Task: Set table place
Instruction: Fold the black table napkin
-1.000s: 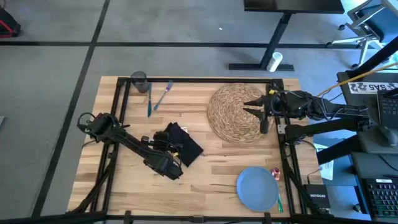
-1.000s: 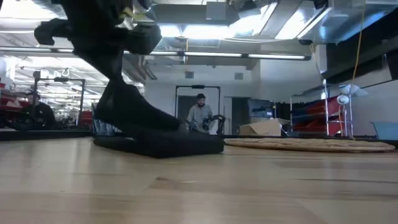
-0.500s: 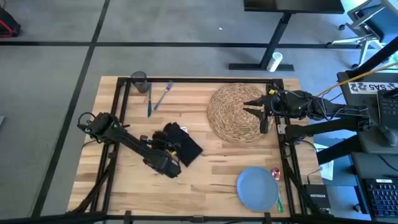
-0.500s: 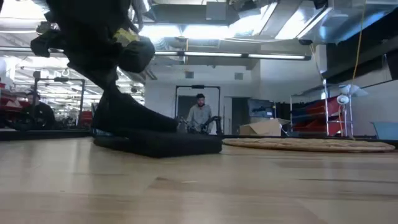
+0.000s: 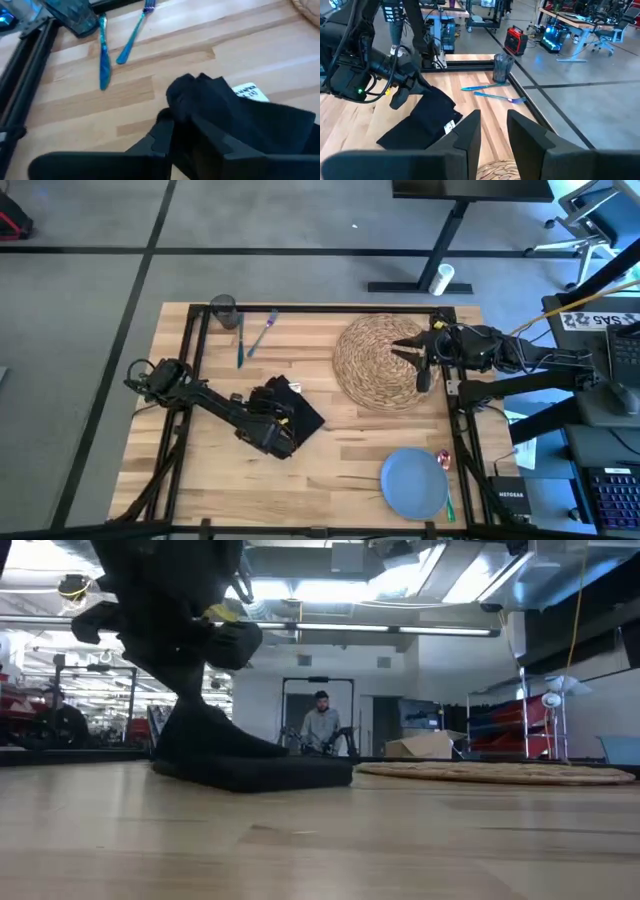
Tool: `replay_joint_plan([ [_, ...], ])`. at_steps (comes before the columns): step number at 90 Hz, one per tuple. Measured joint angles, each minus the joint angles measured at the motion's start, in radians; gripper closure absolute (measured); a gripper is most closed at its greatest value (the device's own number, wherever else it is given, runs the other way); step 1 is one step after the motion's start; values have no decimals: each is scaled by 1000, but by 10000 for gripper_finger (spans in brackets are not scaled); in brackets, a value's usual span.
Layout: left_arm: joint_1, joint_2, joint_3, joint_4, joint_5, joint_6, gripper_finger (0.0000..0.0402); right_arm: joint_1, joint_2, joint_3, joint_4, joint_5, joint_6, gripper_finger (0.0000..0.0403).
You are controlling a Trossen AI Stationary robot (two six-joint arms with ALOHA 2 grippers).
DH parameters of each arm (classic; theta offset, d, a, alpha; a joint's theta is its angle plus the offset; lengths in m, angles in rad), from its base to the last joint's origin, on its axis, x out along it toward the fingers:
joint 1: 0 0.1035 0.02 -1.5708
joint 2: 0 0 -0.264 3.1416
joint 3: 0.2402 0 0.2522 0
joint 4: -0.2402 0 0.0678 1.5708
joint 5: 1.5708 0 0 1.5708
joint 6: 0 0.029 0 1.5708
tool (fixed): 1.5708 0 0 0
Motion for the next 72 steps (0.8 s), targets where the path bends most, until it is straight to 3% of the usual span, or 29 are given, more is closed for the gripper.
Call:
replay_joint_plan([
  [23, 6, 0, 0, -35, 3, -5, 300, 0, 0, 0, 0, 0, 0, 320],
  [43, 33, 0, 0, -149, 36, -30, 293, 0, 0, 0, 0, 1, 0, 320],
  [58, 58, 0, 0, -151, 53, 10, 298, 0, 0, 0, -1, 0, 0, 320],
  [72, 56, -1, 19, -10, 27, 144, 340, 0, 0, 0, -2, -1, 0, 320],
])
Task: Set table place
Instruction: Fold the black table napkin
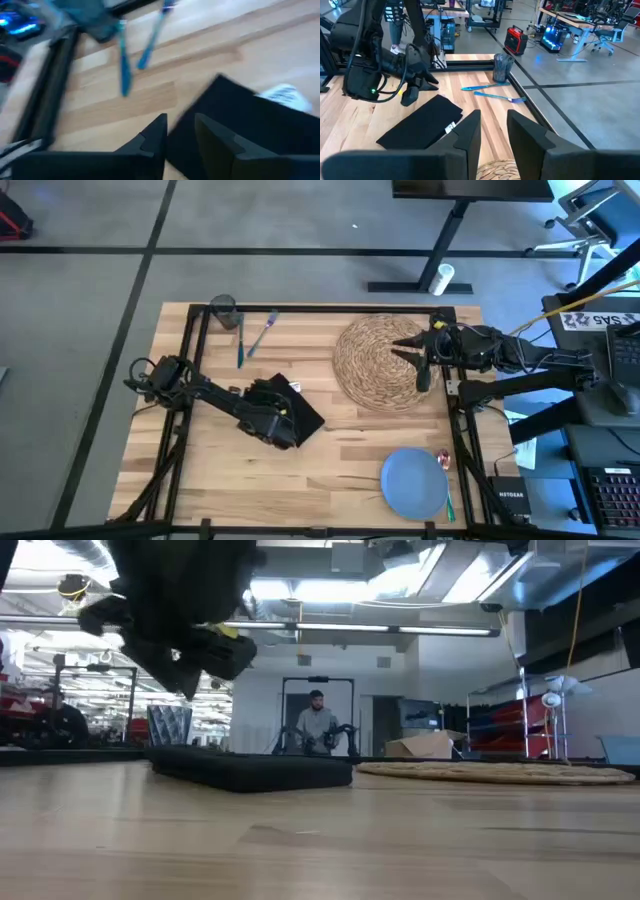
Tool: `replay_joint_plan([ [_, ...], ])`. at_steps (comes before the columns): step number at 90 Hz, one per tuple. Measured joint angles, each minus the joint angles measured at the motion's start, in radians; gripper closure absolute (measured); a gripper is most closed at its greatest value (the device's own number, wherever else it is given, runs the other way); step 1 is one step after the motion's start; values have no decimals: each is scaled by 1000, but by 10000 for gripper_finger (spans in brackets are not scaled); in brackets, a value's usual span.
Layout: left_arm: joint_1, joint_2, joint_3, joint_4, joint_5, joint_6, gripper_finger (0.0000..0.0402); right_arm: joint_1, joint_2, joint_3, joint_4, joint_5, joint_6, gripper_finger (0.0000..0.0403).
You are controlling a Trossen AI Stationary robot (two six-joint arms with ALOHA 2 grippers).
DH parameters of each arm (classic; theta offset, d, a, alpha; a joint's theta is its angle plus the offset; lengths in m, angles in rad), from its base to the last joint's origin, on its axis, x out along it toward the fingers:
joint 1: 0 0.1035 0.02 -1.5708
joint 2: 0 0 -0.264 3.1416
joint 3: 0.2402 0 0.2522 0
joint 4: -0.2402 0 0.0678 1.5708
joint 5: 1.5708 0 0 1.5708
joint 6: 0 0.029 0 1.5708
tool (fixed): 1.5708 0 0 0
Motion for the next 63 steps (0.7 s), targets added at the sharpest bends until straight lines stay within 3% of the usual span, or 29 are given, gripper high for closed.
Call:
replay_joint_plan([
  [11, -21, 0, 19, 264, -2, 277, 390, 0, 0, 0, 0, 0, 0, 320],
  [29, -13, 10, 21, 725, 41, 663, 401, 0, 0, 0, 0, 1, 0, 320],
  [63, 70, 97, 19, 713, 141, 706, 402, 0, 0, 0, -1, 1, 0, 320],
])
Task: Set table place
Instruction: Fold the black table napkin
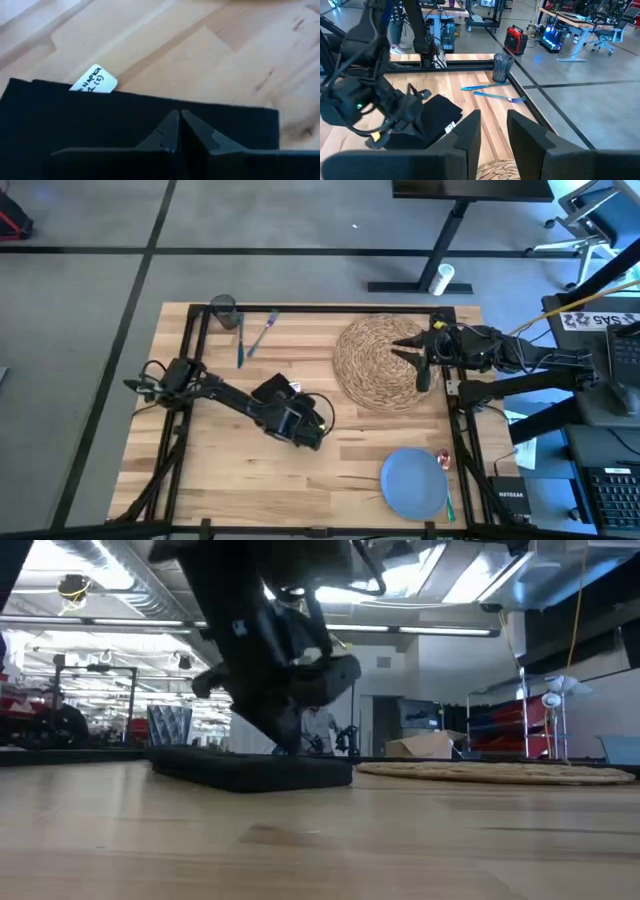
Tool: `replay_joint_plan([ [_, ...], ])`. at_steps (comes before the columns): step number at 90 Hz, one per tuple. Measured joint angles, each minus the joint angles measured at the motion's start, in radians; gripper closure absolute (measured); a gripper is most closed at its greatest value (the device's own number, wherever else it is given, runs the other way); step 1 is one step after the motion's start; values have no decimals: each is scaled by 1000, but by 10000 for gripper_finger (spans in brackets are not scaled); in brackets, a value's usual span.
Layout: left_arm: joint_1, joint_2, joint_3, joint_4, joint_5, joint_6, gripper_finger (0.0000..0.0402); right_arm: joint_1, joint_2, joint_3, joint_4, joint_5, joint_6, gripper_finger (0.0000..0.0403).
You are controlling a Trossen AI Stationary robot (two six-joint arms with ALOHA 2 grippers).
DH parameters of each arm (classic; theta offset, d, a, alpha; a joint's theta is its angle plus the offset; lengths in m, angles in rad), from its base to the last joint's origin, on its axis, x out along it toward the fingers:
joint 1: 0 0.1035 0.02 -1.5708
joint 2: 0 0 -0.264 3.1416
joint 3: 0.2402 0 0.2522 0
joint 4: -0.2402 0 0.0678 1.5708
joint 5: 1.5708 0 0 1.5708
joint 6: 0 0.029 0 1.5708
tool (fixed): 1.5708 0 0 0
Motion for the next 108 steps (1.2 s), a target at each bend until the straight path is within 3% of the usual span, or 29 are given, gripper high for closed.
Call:
replay_joint_plan([
  [22, -26, 6, -9, -5, 43, -14, 402, 0, 0, 0, 0, 0, 0, 320],
  [69, -211, 1, -64, -51, 125, -253, 401, 0, 0, 0, 1, 0, -3, 320],
  [92, -316, -6, -26, -167, 193, -430, 401, 0, 0, 0, 1, 0, -3, 320],
  [108, -337, -24, 49, -286, 208, -464, 401, 0, 0, 0, 4, 0, -3, 320],
])
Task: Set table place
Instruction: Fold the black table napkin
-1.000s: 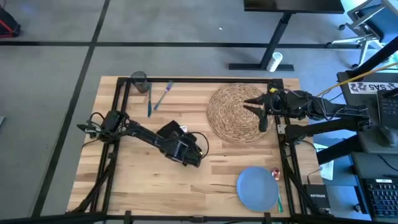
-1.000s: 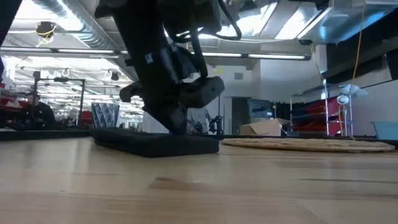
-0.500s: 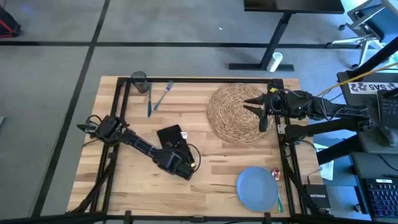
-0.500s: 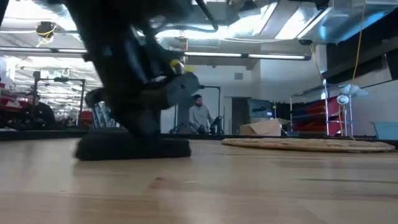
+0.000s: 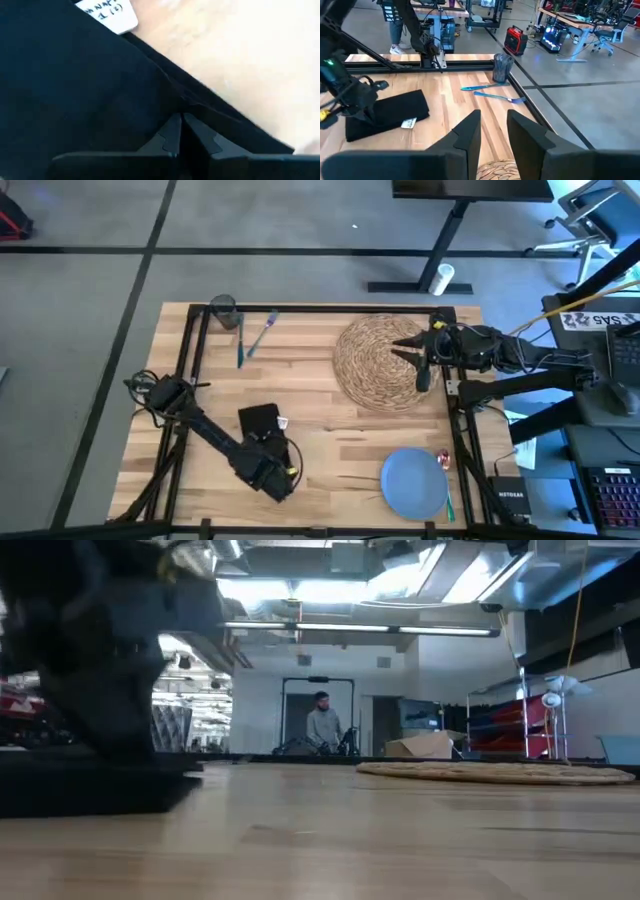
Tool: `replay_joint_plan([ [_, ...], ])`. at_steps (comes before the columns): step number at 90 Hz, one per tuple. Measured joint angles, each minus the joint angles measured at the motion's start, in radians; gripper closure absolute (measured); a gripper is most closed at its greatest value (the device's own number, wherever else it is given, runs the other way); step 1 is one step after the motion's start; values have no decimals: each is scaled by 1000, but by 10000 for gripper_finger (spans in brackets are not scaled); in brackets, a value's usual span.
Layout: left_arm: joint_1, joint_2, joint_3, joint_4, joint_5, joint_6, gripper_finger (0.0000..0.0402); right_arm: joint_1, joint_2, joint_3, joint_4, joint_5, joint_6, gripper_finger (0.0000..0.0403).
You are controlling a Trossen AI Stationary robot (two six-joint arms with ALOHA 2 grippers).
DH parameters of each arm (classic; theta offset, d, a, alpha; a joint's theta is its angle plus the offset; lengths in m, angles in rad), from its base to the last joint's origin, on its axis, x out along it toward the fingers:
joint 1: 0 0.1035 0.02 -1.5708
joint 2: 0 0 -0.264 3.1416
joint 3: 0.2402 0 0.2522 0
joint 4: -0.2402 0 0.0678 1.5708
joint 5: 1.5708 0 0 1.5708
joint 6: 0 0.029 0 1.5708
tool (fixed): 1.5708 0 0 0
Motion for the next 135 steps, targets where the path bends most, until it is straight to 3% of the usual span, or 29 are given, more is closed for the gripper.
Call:
replay_joint_plan([
  [17, 34, -3, 66, -96, -38, 6, 401, 0, 0, 0, 0, 0, 0, 320],
  [36, 60, -4, 49, -112, -15, -8, 401, 0, 0, 0, 0, 0, 0, 320],
  [107, -149, -7, -109, -128, 139, -413, 401, 0, 0, 0, 0, 0, 2, 320],
  [123, -143, -5, -76, -120, 151, -398, 401, 0, 0, 0, 0, 0, 2, 320],
  [135, -119, -4, -19, -125, 93, -324, 401, 0, 0, 0, 0, 0, 2, 320],
])
